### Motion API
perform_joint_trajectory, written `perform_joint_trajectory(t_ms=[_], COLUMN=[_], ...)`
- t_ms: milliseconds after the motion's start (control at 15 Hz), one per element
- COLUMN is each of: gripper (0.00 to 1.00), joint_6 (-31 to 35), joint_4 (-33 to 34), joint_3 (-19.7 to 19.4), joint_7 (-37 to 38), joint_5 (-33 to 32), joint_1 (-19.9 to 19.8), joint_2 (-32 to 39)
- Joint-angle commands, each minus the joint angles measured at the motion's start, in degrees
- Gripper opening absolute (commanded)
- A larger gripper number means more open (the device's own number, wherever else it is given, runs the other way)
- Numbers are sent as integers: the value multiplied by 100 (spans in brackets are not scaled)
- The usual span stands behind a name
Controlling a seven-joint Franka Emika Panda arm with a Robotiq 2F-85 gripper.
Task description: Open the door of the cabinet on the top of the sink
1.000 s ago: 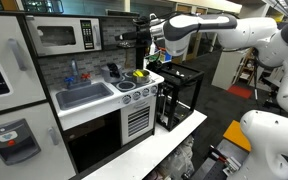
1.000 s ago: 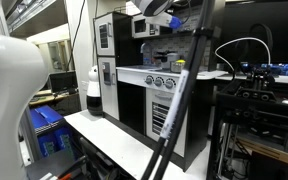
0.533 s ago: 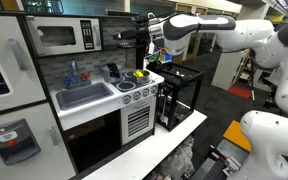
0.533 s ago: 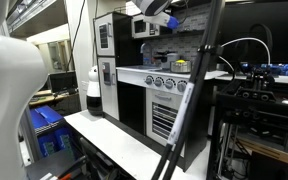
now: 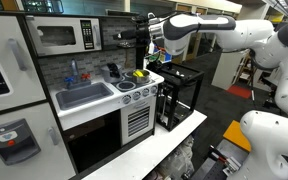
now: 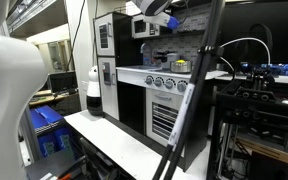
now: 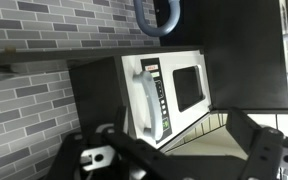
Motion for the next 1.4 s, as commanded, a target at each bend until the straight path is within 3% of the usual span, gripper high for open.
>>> perform_joint_trajectory(t_ms=[0, 933, 1333], gripper=[100, 100, 100], joint_6=[-14, 43, 26], joint_4=[1, 117, 413], joint_3=[-15, -56, -409], joint_7=[181, 261, 229], joint_5=[-234, -695, -757], joint_1=[5, 486, 893], joint_2=[-54, -6, 97])
